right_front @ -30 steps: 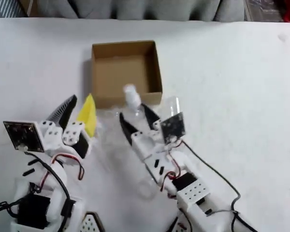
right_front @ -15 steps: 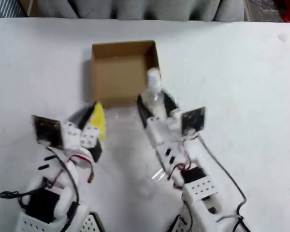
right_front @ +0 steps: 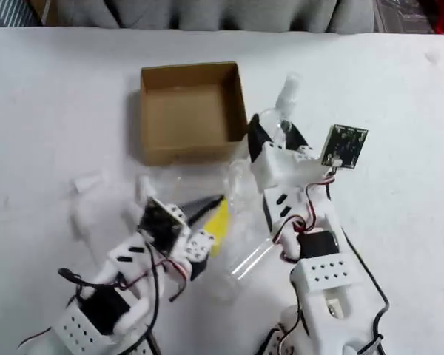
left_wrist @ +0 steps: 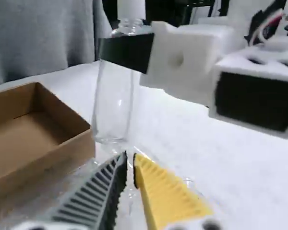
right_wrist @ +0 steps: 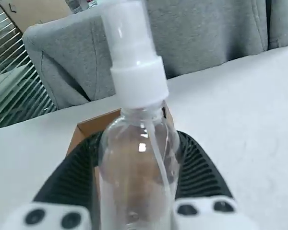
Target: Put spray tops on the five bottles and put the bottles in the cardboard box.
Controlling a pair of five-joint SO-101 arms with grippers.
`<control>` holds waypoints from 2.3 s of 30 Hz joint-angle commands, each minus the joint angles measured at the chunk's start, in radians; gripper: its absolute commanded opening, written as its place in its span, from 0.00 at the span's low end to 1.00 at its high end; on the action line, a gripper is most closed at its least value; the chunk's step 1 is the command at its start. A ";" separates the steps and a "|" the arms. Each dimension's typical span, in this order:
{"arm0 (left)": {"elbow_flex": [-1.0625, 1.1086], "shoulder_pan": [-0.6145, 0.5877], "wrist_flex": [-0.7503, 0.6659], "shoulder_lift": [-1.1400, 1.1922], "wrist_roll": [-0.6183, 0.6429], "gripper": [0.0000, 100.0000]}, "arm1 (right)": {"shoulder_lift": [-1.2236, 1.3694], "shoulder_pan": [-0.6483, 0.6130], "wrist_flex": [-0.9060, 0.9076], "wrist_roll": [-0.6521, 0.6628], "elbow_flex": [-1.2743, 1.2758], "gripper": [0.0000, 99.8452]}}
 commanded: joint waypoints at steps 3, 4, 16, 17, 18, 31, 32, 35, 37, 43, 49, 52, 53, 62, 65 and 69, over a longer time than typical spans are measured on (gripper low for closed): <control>0.049 0.147 -0.040 -0.015 0.006 0.02 | -0.025 -0.059 -0.084 -0.015 -0.034 0.01; 0.055 0.162 -0.040 -0.015 0.006 0.02 | -0.025 -0.065 -0.090 -0.014 -0.028 0.01; 0.064 0.153 -0.080 -0.010 0.006 0.02 | -0.205 -0.196 0.205 0.038 -0.029 0.01; 0.064 0.137 -0.081 -0.010 0.006 0.02 | -0.246 -0.208 0.249 0.046 -0.029 0.01; 0.064 0.124 -0.081 -0.010 0.006 0.02 | -0.285 -0.217 0.294 0.052 -0.029 0.01; 0.063 0.096 -0.083 -0.012 0.006 0.02 | -0.437 -0.257 0.486 0.110 -0.029 0.01; 0.063 0.094 -0.083 -0.012 0.006 0.02 | -0.438 -0.255 0.498 0.110 -0.029 0.01; 0.063 0.059 -0.083 -0.013 0.006 0.02 | -0.440 -0.252 0.501 0.110 -0.029 0.01; 0.063 0.044 -0.083 -0.013 0.006 0.02 | -0.440 -0.219 0.479 0.109 -0.028 0.01; 0.063 0.048 -0.081 -0.013 0.006 0.02 | -0.430 -0.108 0.418 0.109 -0.025 0.01; 0.064 0.048 -0.081 -0.013 0.006 0.02 | -0.430 -0.107 0.415 0.069 -0.026 0.01; 0.081 0.051 -0.087 -0.013 0.006 0.02 | -0.430 -0.137 0.384 0.015 -0.021 0.01; 0.092 0.051 -0.106 -0.013 0.006 0.02 | -0.429 -0.154 0.374 0.009 -0.018 0.01; 0.175 0.053 -0.250 -0.013 0.006 0.02 | -0.440 -0.239 0.506 0.043 -0.046 0.01; 0.173 0.031 -0.252 -0.013 0.006 0.02 | -0.440 -0.239 0.621 0.046 -0.104 0.01; 0.172 0.012 -0.252 -0.013 0.006 0.02 | -0.440 -0.239 0.684 0.049 -0.133 0.01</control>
